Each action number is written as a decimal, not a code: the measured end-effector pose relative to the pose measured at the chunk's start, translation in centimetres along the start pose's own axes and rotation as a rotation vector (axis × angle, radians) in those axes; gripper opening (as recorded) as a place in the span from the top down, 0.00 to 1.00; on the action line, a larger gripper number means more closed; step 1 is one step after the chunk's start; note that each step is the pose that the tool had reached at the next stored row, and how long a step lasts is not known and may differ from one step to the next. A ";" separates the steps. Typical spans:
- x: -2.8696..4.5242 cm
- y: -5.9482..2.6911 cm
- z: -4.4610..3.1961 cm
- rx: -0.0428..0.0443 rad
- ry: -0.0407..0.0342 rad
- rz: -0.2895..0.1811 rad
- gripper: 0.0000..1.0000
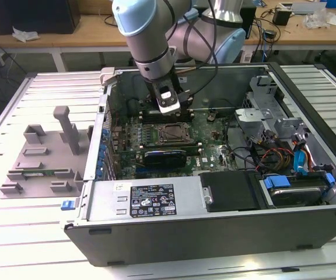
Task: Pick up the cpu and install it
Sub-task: 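Install the first cpu locking lever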
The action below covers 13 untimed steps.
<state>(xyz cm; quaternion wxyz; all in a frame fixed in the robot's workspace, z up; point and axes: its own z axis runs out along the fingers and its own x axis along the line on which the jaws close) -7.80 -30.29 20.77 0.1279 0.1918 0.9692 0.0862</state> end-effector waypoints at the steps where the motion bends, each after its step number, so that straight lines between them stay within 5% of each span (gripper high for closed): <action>1: -0.01 0.01 -0.07 0.0066 -0.0025 -0.002 0.89; 3: -0.03 0.03 -0.16 0.0310 -0.0120 -0.010 0.89; 7: -0.04 0.04 -0.18 0.1200 -0.0424 -0.034 0.89; 9: -0.04 0.04 -0.17 0.1391 -0.0500 -0.041 0.89; 13: -0.04 0.04 -0.18 0.1404 -0.0504 -0.041 0.89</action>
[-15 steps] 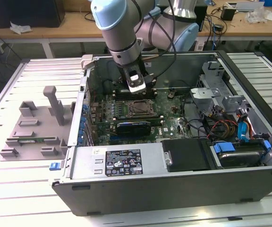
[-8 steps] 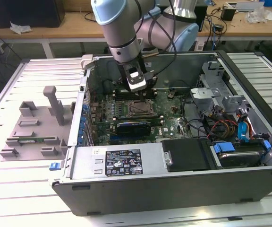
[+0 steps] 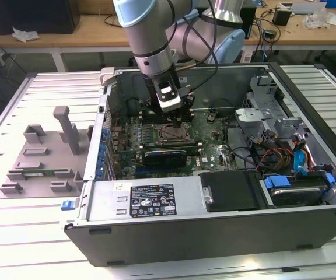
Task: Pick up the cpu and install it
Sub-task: 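Install the first cpu locking lever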
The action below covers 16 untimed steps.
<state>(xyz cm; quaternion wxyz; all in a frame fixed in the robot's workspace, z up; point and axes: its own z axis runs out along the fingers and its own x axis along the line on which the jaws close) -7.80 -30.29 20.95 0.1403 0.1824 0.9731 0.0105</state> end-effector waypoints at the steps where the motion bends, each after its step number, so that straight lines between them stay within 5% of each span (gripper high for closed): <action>1: 0.00 0.00 0.00 0.0001 -0.0001 0.000 0.89; 2: 0.00 0.01 0.01 0.0013 0.0032 0.000 0.89; 3: -0.06 0.01 0.04 0.0073 0.0191 0.000 0.89; 4: -0.18 0.01 0.07 0.0163 0.0426 -0.001 0.89; 6: -0.53 0.02 0.18 0.0421 0.1098 -0.003 0.89; 8: -0.74 0.05 0.25 0.0574 0.1505 -0.005 0.89; 12: -0.79 0.06 0.27 0.0571 0.1550 -0.014 0.89; 16: -0.84 0.07 0.28 0.0374 0.1592 -0.113 0.89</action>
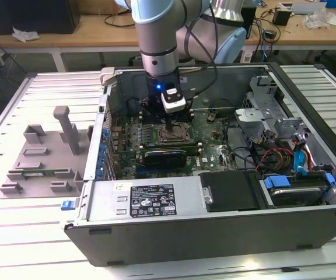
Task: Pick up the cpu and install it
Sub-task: 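Install the first cpu locking lever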
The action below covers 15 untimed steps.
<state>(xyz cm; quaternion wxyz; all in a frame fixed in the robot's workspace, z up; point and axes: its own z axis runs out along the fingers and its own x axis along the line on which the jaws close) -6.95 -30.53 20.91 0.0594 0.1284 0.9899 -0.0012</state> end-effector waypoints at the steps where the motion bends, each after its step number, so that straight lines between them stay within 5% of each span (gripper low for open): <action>1: -0.05 0.02 0.01 -0.0046 0.0005 -0.038 0.89; 5: -0.53 0.11 0.06 -0.0163 0.0022 -0.138 0.89; 15: -1.37 -0.28 -2.58 -0.0134 0.0145 -0.138 0.89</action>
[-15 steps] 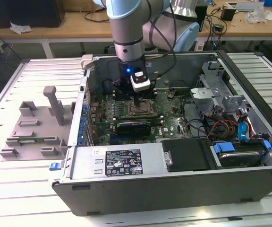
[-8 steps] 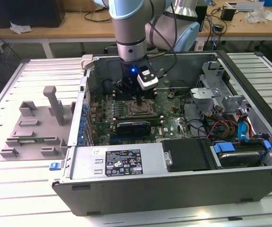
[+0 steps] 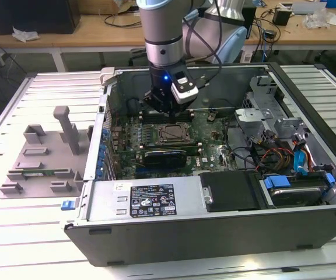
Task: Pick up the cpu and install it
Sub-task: 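Install the first cpu locking lever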
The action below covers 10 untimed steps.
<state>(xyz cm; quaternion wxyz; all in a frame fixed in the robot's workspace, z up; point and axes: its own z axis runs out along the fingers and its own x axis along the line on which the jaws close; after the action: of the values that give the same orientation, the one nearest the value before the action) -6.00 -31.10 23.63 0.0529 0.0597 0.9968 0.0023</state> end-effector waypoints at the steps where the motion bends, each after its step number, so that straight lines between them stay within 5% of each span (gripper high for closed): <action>1: -0.07 -0.02 -0.21 0.0001 0.0008 0.000 0.89; 10: -0.48 -1.43 -0.47 0.0010 0.0068 0.000 0.89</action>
<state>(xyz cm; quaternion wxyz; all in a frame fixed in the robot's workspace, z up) -5.75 -32.58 24.13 0.0495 0.0599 0.9970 0.0021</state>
